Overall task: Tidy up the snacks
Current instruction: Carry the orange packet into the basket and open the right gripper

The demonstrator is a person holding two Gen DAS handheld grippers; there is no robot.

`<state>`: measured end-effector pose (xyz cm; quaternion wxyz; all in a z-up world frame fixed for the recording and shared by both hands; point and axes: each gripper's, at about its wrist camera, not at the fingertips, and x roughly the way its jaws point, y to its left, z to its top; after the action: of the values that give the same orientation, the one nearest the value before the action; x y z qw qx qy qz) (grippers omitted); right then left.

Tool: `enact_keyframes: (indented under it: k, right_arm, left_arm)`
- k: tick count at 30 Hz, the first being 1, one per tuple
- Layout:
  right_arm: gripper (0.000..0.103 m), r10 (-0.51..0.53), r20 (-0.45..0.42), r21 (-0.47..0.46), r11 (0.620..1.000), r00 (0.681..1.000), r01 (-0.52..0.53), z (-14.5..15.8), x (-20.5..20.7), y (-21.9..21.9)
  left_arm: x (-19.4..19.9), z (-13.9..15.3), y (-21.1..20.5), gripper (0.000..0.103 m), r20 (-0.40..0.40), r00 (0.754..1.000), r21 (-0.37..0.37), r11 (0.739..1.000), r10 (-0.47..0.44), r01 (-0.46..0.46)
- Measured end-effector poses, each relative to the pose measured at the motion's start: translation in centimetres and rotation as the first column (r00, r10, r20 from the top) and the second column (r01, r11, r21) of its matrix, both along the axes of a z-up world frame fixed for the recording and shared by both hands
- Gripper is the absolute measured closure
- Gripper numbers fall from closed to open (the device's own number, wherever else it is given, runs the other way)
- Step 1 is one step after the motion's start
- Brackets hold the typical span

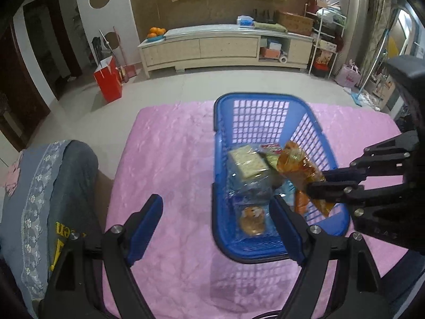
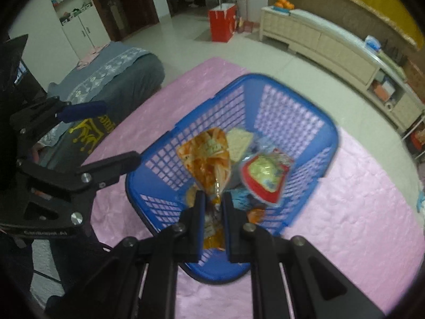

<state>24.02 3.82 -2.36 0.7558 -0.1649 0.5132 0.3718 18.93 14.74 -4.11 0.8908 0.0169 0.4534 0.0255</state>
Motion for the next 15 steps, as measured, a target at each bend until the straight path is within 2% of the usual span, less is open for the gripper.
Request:
enact_keyframes:
  k: [5,11,13,15]
  right_arm:
    - [0.087,0.02,-0.06,-0.016,1.0,0.998,-0.021,-2.7,0.2,1.8]
    - [0.085,0.021,-0.083,-0.034,0.999,0.996,-0.024,-3.9,0.0,3.2]
    - [0.072,0.008,-0.086,-0.045,0.999,0.996,-0.012,-4.2,0.1,3.4]
    - [0.052,-0.001,-0.089,-0.044,0.999,0.996,-0.003,-4.5,0.2,3.3]
  left_arm:
    - [0.2,-1.3,0.5,0.022,-0.027,1.0,0.014,1.0,-0.005,0.006]
    - [0.1,-2.5,1.3,0.022,-0.035,0.999,-0.009,1.0,0.014,-0.015]
    - [-0.2,-2.8,1.4,0.022,-0.036,0.999,-0.004,1.0,0.016,-0.016]
    - [-0.4,-2.9,1.4,0.022,-0.039,0.999,-0.003,1.0,0.018,-0.019]
